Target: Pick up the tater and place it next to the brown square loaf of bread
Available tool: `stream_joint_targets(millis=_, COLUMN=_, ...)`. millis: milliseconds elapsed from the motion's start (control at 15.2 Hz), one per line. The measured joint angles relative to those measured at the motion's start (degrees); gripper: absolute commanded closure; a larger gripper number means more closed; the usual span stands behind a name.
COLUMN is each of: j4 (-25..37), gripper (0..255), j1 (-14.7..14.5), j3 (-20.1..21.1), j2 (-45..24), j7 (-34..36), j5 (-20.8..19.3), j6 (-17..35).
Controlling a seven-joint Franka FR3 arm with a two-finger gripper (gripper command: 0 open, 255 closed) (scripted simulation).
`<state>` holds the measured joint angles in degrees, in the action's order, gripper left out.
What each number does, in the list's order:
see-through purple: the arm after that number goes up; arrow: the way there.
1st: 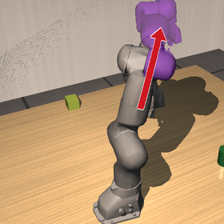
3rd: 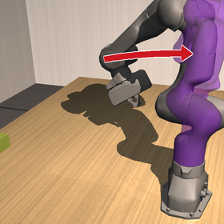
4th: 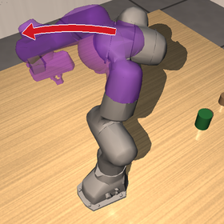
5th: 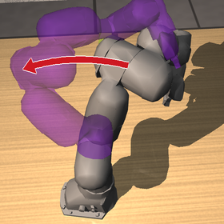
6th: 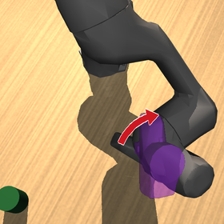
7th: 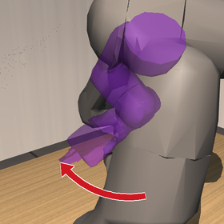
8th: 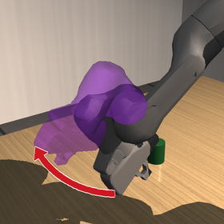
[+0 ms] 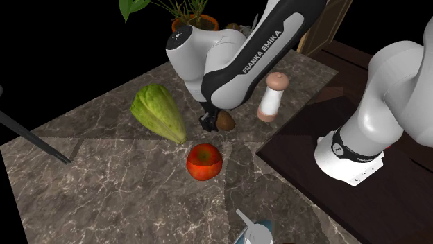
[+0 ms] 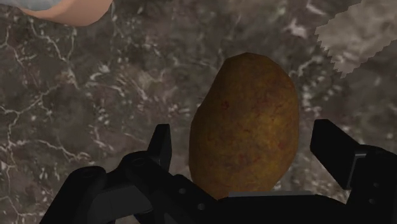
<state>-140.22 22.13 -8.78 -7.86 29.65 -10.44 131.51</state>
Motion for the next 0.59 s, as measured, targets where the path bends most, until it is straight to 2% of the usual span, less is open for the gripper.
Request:
stream_joint_targets(millis=330, j4=-0.12, gripper=0, j1=0.01, j3=-0.01, j2=-0.08, j7=0.02, j5=-0.02, j6=0.23)
stream_joint_targets(millis=396, j4=-0.12, gripper=255, j1=0.01, j3=-0.01, j2=-0.08, j7=0.02, j5=-0.02, j6=0.23)
stream_joint_targets(millis=594, j4=-0.11, gripper=255, j1=0.02, j3=-0.02, j2=-0.06, j7=0.02, j5=-0.03, j6=0.22)
